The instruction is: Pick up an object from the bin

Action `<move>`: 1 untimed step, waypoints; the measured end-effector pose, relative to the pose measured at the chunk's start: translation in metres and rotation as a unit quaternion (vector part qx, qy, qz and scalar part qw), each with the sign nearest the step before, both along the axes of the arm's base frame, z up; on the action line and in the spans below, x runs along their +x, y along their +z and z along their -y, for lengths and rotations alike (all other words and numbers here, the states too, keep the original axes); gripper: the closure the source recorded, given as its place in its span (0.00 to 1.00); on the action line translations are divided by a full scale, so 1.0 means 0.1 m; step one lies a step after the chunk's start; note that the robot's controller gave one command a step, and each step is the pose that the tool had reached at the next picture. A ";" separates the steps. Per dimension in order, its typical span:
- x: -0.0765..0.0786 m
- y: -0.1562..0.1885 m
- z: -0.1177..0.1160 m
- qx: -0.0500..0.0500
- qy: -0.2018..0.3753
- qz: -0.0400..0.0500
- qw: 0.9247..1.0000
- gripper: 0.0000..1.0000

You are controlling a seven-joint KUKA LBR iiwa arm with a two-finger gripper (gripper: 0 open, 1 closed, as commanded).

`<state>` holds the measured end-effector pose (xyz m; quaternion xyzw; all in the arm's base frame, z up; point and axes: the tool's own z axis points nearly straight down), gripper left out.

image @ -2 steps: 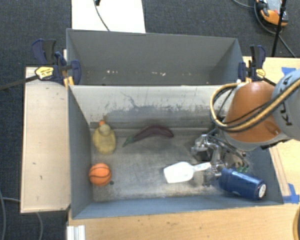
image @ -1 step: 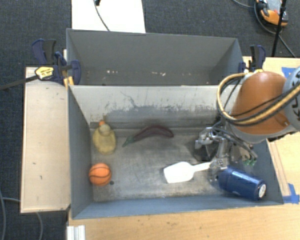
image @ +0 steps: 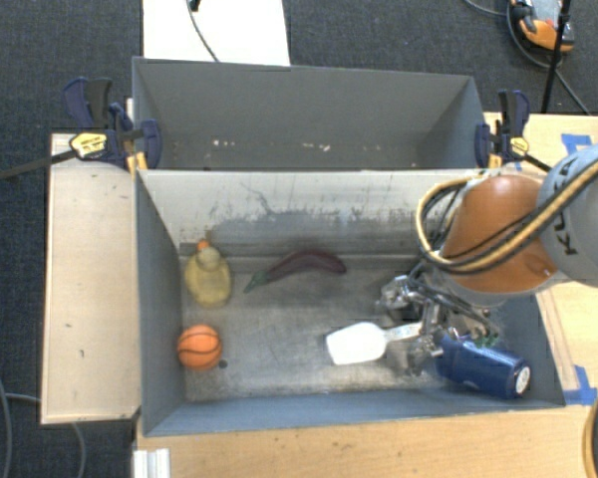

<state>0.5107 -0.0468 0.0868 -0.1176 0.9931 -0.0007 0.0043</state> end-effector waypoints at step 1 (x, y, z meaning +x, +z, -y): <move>0.03 -0.16 -0.10 -0.001 0.021 0.003 1.000 1.00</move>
Offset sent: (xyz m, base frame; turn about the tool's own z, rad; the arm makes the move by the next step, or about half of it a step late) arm 0.0000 0.0000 0.0000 0.0000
